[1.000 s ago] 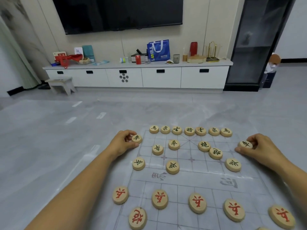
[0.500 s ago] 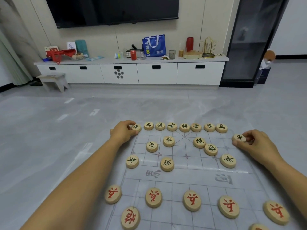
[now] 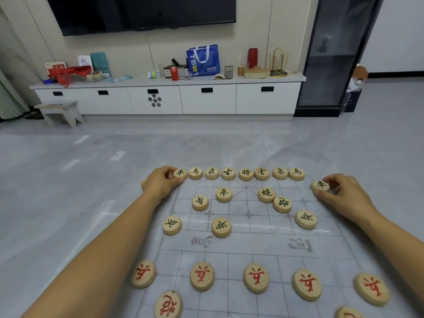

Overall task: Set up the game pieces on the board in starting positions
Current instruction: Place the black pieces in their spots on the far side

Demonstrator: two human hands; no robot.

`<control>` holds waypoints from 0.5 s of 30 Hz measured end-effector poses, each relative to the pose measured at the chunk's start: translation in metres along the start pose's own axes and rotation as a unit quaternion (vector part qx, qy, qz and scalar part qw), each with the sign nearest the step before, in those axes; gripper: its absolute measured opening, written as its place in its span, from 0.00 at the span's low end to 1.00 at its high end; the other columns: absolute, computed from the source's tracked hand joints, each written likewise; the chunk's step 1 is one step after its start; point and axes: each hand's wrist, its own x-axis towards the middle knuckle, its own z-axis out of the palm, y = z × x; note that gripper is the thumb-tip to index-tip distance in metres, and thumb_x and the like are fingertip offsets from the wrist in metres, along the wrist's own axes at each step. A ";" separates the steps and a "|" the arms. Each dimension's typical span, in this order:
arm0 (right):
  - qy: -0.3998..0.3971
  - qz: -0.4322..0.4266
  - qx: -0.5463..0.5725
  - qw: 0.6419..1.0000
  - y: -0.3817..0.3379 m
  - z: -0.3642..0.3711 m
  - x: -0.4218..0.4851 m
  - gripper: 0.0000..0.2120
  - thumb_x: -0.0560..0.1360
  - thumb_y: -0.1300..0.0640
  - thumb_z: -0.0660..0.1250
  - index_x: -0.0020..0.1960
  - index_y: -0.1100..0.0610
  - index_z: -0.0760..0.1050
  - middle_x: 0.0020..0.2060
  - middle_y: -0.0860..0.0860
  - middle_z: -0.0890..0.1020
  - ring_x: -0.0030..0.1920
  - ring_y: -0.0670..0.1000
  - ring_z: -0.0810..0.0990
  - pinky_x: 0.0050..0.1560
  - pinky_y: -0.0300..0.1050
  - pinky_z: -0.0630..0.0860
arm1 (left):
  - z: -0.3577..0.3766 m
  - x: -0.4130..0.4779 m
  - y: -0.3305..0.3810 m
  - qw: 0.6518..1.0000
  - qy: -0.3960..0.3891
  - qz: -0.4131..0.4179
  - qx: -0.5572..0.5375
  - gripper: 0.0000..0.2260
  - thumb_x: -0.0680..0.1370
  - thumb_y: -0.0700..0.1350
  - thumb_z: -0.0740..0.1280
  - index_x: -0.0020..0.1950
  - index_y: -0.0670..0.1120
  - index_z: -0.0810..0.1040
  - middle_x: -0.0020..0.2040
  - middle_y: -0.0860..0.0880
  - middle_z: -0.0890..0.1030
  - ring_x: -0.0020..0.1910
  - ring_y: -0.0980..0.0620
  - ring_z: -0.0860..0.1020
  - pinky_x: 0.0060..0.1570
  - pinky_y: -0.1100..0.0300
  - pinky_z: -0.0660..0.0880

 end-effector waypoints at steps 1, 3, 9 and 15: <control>-0.007 0.009 -0.003 1.000 -0.001 -0.001 0.004 0.20 0.71 0.48 0.69 0.58 0.57 0.72 0.53 0.54 0.70 0.48 0.53 0.72 0.47 0.45 0.67 | 0.000 0.000 0.000 1.000 0.001 0.002 0.003 0.15 0.72 0.51 0.71 0.57 0.50 0.77 0.38 0.55 0.73 0.47 0.53 0.72 0.46 0.58 0.58; -0.010 0.008 -0.021 1.000 -0.002 -0.001 0.013 0.21 0.71 0.47 0.69 0.58 0.58 0.72 0.54 0.56 0.72 0.49 0.55 0.74 0.48 0.47 0.70 | 0.001 0.000 -0.001 1.000 0.003 0.003 0.005 0.15 0.72 0.51 0.70 0.58 0.51 0.77 0.40 0.54 0.74 0.47 0.53 0.72 0.47 0.58 0.57; 0.015 0.010 -0.023 1.000 -0.010 0.009 0.031 0.23 0.71 0.48 0.69 0.60 0.61 0.72 0.56 0.60 0.74 0.56 0.60 0.73 0.53 0.51 0.71 | 0.001 0.000 -0.004 1.000 0.018 0.007 0.001 0.15 0.71 0.52 0.71 0.57 0.52 0.78 0.42 0.54 0.76 0.48 0.53 0.72 0.49 0.57 0.58; 0.040 0.015 -0.016 0.999 -0.008 0.015 0.032 0.23 0.71 0.48 0.69 0.61 0.59 0.72 0.56 0.61 0.74 0.57 0.60 0.73 0.56 0.52 0.71 | 0.001 -0.001 -0.003 1.000 0.018 0.010 0.001 0.15 0.71 0.51 0.71 0.57 0.51 0.78 0.38 0.55 0.74 0.47 0.53 0.72 0.49 0.57 0.58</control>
